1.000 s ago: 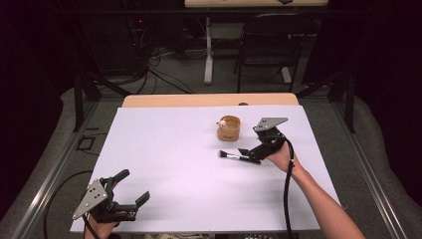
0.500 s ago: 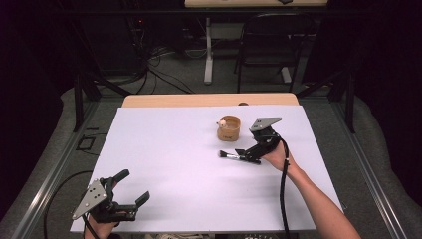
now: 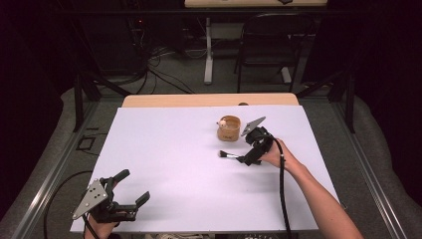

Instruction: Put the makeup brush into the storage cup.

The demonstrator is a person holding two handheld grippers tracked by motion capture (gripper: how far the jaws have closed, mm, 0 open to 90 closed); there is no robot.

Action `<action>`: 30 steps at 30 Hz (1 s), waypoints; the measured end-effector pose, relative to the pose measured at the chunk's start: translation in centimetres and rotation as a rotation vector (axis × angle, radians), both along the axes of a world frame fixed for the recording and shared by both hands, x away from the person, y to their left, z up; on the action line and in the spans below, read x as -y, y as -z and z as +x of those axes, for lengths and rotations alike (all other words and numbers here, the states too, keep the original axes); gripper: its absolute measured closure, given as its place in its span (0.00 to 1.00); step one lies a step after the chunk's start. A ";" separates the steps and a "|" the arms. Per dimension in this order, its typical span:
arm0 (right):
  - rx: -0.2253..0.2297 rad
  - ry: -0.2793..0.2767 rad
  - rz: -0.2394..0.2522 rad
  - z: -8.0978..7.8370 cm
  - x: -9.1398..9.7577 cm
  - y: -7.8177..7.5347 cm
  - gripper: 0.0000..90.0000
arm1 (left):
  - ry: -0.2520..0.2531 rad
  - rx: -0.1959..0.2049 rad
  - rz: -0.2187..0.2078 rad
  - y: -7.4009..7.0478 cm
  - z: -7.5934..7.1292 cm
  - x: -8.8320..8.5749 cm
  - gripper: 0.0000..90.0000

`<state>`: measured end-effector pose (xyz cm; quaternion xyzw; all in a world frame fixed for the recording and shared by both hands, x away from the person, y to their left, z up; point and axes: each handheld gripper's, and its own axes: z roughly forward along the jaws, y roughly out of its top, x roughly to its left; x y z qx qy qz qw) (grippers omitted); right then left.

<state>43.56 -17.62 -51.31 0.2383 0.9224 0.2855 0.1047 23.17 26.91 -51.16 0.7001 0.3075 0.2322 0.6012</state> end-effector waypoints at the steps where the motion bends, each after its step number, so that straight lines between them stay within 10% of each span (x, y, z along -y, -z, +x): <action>1: -0.010 -0.009 -0.023 0.1 -0.2 -0.1 0.00 | 0.000 0.000 0.000 0.0 0.0 0.0 0.01; 15: -0.135 -0.098 -0.259 1.4 -2.6 -0.1 0.00 | 0.001 0.001 -0.003 0.0 0.0 0.0 0.01; 30: -0.174 -0.153 -0.387 2.1 -3.8 -0.4 0.12 | 0.003 0.001 -0.002 0.0 0.0 0.0 0.01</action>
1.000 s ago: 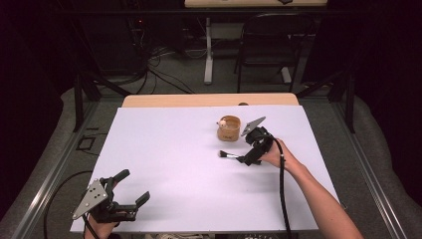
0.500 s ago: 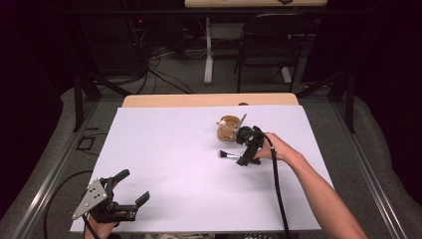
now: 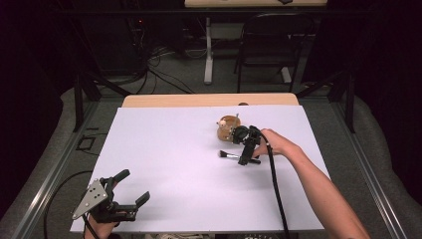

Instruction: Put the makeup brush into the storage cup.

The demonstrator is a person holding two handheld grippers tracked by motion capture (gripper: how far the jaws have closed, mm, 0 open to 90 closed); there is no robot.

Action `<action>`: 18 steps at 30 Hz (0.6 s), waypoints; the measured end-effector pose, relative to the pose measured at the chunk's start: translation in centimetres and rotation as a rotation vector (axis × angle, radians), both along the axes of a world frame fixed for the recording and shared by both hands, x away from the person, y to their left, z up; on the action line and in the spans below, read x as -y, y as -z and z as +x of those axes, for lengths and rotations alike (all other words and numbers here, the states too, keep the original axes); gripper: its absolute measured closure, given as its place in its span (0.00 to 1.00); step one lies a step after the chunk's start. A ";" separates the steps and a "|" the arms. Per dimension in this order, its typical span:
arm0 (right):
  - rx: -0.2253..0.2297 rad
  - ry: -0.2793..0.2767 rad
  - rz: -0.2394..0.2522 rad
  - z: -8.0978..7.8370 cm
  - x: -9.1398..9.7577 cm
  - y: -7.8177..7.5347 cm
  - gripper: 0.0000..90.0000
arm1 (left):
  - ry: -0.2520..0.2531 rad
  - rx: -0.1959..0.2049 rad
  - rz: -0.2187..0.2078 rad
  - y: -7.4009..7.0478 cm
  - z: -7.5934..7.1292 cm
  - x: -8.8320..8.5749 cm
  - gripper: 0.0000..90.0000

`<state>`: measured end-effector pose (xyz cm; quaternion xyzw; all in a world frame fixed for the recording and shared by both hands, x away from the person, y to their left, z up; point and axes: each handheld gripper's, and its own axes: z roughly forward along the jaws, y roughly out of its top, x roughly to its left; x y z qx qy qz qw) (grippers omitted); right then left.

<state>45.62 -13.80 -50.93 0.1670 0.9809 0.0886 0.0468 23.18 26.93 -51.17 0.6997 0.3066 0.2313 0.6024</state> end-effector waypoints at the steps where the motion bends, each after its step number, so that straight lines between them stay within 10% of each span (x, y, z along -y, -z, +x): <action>1: -0.001 -0.007 -0.007 0.0 -0.1 0.0 0.20 | 0.000 0.000 0.000 0.0 0.0 0.0 0.01; 6: -0.007 -0.018 -0.030 0.0 -0.7 0.3 0.49 | 0.001 0.000 -0.001 0.0 0.0 0.0 0.01; 18: -0.007 -0.016 0.018 -0.1 -0.5 0.8 0.66 | 0.001 0.000 -0.001 0.0 -0.1 0.0 0.01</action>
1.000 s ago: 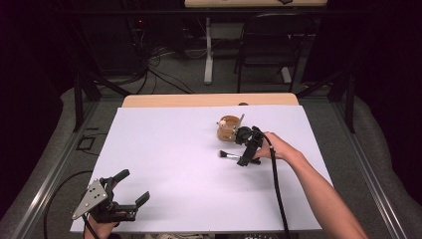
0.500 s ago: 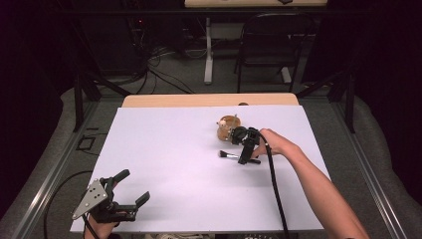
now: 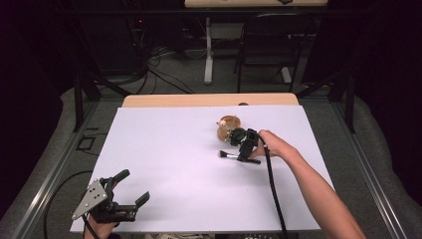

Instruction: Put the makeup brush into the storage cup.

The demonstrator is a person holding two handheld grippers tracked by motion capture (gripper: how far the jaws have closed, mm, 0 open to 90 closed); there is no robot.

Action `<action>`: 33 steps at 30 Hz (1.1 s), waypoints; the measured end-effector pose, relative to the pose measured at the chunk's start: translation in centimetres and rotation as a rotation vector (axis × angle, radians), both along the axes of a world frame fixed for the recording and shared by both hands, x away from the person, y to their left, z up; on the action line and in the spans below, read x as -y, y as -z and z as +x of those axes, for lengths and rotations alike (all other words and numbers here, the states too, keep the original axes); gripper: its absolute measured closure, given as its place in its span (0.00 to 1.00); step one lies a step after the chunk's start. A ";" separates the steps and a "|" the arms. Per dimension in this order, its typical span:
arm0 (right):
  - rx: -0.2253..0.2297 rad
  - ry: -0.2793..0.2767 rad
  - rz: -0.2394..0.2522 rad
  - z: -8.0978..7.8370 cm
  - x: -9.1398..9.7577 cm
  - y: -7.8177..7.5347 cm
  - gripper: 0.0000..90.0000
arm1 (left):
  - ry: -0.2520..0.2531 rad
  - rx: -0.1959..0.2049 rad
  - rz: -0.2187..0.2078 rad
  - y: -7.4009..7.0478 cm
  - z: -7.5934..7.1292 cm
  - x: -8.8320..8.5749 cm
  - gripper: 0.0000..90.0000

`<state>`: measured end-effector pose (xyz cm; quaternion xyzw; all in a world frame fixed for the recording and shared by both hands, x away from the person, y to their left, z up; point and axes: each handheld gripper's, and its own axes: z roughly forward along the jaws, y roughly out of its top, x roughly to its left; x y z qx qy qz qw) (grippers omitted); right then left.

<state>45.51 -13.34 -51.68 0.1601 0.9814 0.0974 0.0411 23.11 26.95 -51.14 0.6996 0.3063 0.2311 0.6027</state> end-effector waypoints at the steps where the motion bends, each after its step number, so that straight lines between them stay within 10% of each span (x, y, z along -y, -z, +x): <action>1: 0.001 0.002 0.002 0.0 0.1 0.1 0.67 | 0.000 0.000 0.000 0.0 0.0 0.0 0.01; 33: -0.015 0.058 0.065 -0.7 0.8 1.2 0.88 | -0.002 0.001 -0.001 0.0 0.0 0.0 0.01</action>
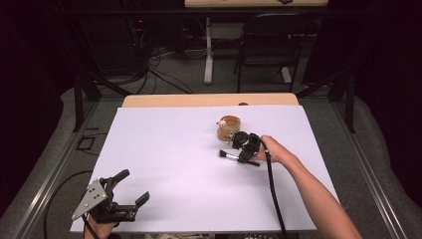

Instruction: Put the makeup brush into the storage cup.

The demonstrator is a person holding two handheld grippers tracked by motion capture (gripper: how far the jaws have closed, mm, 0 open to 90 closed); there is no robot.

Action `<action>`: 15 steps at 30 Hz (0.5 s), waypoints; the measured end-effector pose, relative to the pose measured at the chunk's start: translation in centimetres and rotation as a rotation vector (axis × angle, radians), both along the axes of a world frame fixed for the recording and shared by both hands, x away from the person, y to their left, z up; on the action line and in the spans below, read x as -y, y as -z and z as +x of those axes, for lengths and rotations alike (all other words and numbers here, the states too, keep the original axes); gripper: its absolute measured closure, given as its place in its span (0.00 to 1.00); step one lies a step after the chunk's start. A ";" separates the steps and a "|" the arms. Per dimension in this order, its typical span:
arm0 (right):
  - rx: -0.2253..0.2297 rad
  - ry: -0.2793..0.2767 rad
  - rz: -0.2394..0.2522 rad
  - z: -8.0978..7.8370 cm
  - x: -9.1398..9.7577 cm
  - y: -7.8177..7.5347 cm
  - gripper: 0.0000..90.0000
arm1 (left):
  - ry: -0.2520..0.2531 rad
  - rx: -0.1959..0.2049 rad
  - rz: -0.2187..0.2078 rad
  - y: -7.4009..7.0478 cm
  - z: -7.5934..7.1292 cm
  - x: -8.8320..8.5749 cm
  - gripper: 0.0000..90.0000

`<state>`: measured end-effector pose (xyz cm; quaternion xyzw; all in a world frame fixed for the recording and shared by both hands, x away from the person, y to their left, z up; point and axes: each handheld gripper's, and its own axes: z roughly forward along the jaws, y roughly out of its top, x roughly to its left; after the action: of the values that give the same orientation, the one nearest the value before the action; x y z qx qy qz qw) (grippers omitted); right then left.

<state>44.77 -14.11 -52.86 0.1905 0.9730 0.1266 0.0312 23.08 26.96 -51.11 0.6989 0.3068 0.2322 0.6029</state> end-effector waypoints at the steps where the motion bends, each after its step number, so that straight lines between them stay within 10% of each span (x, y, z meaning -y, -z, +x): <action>1: 0.003 0.003 0.007 0.0 0.1 0.0 0.88 | 0.000 0.000 0.000 0.0 0.0 0.0 0.01; 15: 0.035 0.053 0.158 -1.1 1.6 -0.8 0.88 | 0.002 -0.002 0.002 0.0 0.1 0.1 0.01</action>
<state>43.63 -15.76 -52.06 0.2159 0.9539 0.2053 0.0366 23.16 26.91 -51.13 0.7002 0.3063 0.2312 0.6021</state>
